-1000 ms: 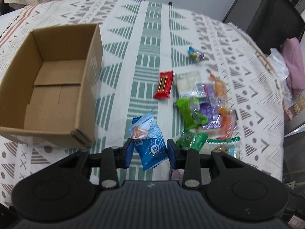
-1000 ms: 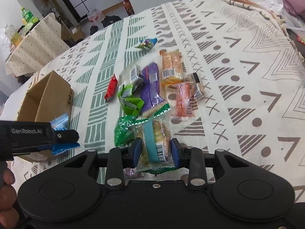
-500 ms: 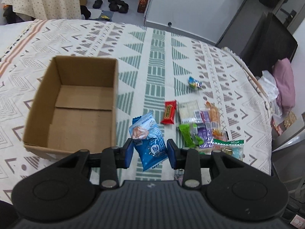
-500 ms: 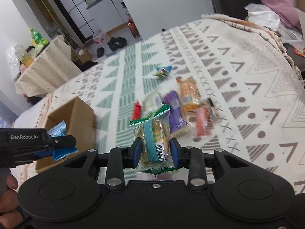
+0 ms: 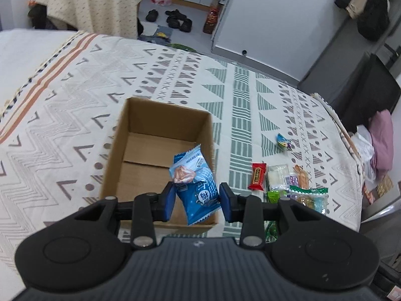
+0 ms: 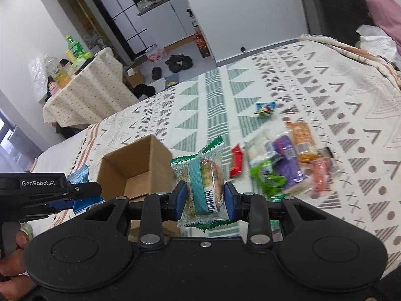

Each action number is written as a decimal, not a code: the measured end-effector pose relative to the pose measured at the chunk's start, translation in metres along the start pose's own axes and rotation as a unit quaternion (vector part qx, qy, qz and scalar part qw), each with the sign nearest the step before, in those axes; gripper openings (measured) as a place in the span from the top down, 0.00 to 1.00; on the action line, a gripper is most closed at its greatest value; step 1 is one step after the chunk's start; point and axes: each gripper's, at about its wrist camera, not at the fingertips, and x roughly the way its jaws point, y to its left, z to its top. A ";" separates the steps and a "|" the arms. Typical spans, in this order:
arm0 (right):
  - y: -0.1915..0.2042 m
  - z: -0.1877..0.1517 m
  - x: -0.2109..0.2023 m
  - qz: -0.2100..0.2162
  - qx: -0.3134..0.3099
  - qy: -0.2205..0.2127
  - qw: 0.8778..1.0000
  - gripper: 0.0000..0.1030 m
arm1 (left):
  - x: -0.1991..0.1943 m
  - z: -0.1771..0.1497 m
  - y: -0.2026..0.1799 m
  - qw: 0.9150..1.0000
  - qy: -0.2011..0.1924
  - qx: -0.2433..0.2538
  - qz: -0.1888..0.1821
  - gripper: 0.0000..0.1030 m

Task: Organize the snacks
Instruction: 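Lift the blue packet with the left gripper while the right gripper lifts the bread, then drop the blue packet into the box with the left gripper while the right drops the bread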

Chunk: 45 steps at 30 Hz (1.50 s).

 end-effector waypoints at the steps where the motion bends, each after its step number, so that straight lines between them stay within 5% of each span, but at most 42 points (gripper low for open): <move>1: 0.005 0.000 0.002 0.002 -0.001 0.002 1.000 0.69 | -0.001 0.001 0.005 1.000 -0.001 -0.003 0.001 0.65; 9: 0.043 0.003 0.021 0.012 -0.010 0.012 1.000 0.69 | 0.001 0.013 0.038 1.000 0.009 -0.019 -0.004 0.64; 25: 0.087 -0.004 0.073 0.025 -0.032 0.043 0.998 0.69 | 0.067 0.017 0.073 0.998 0.055 -0.036 0.016 0.64; 36: 0.101 0.000 0.095 0.046 -0.051 0.054 0.996 0.68 | 0.056 0.021 0.079 0.998 0.022 -0.037 0.035 0.51; 39: 0.103 0.001 0.092 0.049 -0.058 0.047 0.996 0.61 | 0.049 0.019 0.078 0.998 0.014 -0.036 0.041 0.45; 41: 0.100 0.002 0.086 0.044 -0.056 0.038 0.997 0.46 | 0.046 0.017 0.077 0.998 0.017 -0.037 0.039 0.44; 45: 0.084 0.000 0.072 0.039 -0.046 0.034 0.998 0.44 | 0.040 0.012 0.072 0.998 0.026 -0.031 0.045 0.38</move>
